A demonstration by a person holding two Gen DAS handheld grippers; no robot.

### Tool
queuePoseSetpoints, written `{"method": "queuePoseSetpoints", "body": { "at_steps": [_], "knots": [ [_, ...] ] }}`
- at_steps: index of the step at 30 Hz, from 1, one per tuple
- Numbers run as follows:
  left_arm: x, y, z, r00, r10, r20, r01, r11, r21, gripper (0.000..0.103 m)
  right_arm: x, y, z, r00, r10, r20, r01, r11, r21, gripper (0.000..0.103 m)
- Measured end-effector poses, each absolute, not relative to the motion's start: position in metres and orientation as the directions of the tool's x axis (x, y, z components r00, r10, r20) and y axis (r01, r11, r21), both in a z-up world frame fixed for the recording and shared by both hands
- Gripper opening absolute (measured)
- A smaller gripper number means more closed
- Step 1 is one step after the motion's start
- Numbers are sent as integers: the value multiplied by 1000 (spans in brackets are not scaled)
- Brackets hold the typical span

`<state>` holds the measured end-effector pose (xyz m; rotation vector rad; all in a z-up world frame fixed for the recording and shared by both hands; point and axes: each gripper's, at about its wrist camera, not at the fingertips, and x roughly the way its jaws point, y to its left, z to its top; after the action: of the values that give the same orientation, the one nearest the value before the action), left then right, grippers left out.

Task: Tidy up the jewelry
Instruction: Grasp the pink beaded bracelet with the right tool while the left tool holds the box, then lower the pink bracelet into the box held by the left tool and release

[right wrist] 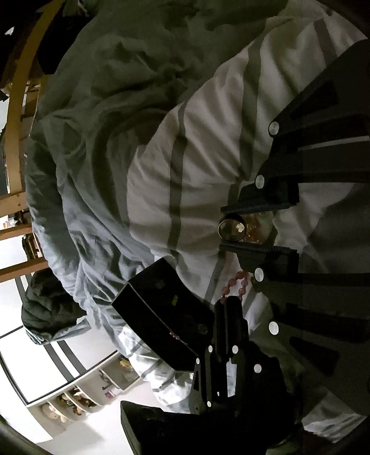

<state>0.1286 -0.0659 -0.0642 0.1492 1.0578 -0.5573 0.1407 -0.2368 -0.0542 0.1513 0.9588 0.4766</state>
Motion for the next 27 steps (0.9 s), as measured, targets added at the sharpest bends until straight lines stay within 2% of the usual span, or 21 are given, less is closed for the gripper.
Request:
{"method": "queuePoseSetpoints", "body": {
  "at_steps": [11, 27],
  "knots": [
    [124, -60, -28, 430, -400, -809, 504, 850, -152, 8, 130, -249, -32, 531, 446, -720, -307, 894, 328, 20],
    [100, -28, 38, 536, -430, -727, 487, 860, -150, 8, 102, -231, 26, 577, 383, -721, -333, 917, 221, 20]
  ]
}}
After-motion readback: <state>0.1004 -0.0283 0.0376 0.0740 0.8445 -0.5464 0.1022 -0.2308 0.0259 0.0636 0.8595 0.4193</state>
